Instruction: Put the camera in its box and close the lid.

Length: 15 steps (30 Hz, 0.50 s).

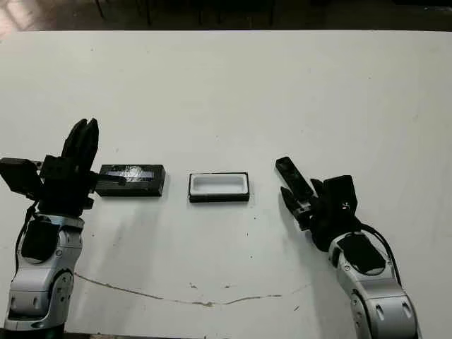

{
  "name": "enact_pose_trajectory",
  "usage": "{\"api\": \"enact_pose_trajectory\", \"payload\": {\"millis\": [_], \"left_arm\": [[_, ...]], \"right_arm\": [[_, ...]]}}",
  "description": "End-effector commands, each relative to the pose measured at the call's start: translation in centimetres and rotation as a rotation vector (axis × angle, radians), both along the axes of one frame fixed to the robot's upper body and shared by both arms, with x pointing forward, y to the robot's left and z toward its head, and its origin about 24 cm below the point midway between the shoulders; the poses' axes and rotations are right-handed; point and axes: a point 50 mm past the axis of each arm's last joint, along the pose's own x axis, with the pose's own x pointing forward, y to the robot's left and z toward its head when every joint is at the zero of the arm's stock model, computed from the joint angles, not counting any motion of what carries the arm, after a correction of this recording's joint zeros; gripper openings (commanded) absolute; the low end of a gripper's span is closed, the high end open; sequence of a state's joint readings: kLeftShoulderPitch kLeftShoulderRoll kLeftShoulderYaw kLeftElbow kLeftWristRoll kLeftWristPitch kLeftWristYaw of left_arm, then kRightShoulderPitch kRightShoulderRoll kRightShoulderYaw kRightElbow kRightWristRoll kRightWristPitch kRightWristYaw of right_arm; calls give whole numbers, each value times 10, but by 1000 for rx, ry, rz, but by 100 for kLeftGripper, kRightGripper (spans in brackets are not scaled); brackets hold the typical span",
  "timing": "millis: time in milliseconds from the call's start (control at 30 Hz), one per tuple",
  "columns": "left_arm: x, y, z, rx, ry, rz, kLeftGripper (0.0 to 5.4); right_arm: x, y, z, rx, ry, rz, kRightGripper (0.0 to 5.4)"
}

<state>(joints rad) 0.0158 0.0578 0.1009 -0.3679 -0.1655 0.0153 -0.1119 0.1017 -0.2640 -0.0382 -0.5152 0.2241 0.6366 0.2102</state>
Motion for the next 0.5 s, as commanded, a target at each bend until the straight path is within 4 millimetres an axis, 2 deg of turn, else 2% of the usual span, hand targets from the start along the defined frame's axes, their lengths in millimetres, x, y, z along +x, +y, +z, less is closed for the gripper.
{"api": "enact_pose_trajectory", "payload": {"millis": [33,133,200,500], "left_arm": [[-1,4,-7,11,35,6,0],[-1,4,-7,10,38,5,0],[-1,3,-6,15,38,9,0],[0,1,-6,12,31,7,0]], "right_arm": [[-3,-2,-5,12,32,-4,101],[-2,-3,-2,-6,29,2,34],[-2,-4,1,-21,27,1,9],[2,-12,28,-88,0,35,1]]}}
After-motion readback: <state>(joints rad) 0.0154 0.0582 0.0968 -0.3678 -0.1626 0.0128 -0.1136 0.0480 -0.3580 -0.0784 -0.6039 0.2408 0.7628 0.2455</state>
